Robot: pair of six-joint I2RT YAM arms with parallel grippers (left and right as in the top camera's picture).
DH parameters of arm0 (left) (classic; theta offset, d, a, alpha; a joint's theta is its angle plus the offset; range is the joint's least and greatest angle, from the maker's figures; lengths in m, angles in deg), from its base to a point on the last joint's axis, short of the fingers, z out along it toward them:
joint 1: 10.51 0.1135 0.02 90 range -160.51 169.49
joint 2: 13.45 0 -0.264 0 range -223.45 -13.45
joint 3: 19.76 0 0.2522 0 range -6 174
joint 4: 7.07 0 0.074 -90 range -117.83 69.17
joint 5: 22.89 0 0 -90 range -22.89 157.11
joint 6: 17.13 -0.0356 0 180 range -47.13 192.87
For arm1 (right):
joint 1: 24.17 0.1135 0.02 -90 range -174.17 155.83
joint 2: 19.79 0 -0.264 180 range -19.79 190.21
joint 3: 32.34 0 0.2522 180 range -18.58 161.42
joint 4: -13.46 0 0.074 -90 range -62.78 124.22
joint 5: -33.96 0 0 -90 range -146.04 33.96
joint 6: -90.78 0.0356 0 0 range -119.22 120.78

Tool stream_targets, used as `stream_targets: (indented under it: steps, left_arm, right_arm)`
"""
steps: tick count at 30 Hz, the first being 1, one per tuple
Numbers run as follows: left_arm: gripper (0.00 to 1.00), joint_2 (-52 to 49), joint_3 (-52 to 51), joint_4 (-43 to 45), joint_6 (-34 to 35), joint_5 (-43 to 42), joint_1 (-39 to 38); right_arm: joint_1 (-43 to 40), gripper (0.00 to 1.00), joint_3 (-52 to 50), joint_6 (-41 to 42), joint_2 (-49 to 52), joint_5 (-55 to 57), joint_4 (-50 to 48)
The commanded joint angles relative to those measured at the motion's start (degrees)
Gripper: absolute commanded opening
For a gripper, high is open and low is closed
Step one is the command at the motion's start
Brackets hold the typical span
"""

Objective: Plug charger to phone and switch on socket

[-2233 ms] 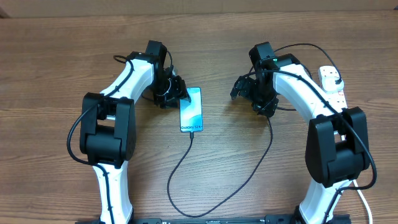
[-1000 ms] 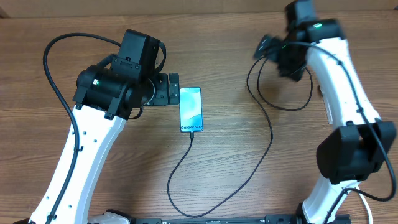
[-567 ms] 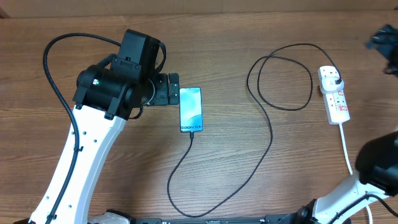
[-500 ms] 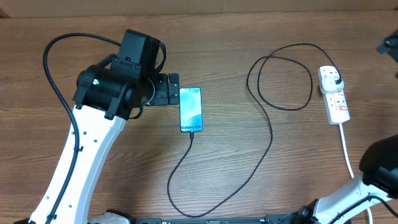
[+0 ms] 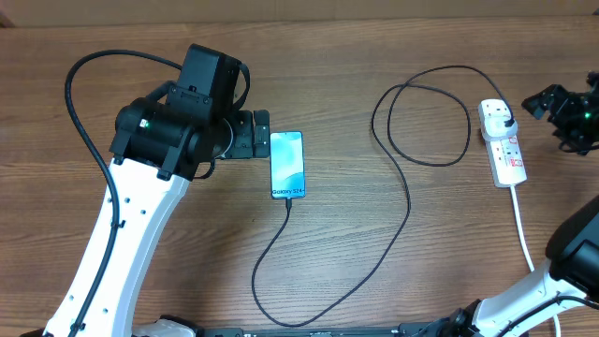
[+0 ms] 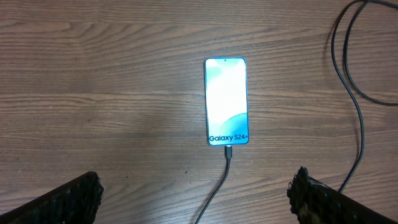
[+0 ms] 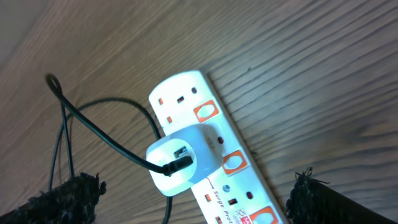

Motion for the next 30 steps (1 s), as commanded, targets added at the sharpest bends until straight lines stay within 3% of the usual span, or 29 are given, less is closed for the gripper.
stream_targets:
  steps: [1, 9, 16, 30]
  left_arm:
    - [1.00, -0.2, 0.1, 0.1, -0.9, 0.7, -0.1]
    - [1.00, -0.2, 0.1, 0.1, -0.9, 0.7, -0.1]
    - [1.00, -0.2, 0.1, 0.1, -0.9, 0.7, -0.1]
    - [0.99, -0.2, 0.1, 0.1, -0.9, 0.7, -0.1]
  right_arm:
    - [1.9, 1.00, -3.1, 0.6, -1.1, -0.9, -2.8]
    - [6.7, 1.00, -9.2, 0.6, -1.1, 3.0, -10.2]
    - [6.8, 1.00, -9.7, 0.6, -0.5, 9.7, -10.6]
    - [7.4, 1.00, -9.7, -0.1, 5.2, 4.0, -11.6]
